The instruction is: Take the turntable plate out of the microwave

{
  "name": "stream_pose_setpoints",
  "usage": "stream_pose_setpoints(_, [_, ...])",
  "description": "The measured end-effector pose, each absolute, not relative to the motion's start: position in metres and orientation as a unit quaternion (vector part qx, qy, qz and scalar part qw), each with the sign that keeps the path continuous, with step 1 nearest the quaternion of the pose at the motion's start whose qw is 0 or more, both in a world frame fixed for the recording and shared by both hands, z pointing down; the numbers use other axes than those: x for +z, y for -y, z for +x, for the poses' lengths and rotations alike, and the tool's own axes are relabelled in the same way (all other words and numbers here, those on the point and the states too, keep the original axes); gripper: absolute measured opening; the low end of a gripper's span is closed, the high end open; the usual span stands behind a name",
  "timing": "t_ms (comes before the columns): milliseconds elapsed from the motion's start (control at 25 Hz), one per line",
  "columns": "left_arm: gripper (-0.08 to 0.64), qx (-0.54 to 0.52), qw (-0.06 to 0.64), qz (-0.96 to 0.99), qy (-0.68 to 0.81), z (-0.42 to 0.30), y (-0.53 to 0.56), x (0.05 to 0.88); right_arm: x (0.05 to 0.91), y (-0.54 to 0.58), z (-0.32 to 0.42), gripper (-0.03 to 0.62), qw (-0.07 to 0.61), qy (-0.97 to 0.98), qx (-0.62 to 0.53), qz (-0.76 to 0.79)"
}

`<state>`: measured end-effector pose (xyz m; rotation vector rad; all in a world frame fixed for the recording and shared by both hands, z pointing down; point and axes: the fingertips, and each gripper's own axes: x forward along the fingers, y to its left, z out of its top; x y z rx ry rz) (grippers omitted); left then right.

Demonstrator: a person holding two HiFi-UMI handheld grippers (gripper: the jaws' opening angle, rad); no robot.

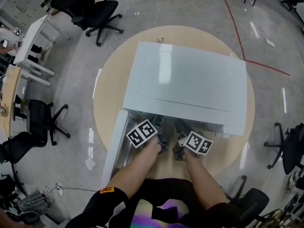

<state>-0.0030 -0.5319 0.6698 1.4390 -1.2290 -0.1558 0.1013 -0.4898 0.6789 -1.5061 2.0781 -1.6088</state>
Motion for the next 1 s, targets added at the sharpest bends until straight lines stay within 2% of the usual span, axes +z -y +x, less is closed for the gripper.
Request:
stream_pose_setpoints(480, [0.057, -0.071, 0.582, 0.62, 0.521, 0.0, 0.531, 0.666, 0.674, 0.508, 0.095, 0.086, 0.164, -0.628, -0.6, -0.467])
stream_pose_setpoints(1000, [0.06, -0.104, 0.599, 0.635, 0.477, 0.004, 0.531, 0.663, 0.666, 0.506, 0.1, 0.084, 0.204, -0.618, -0.602, -0.463])
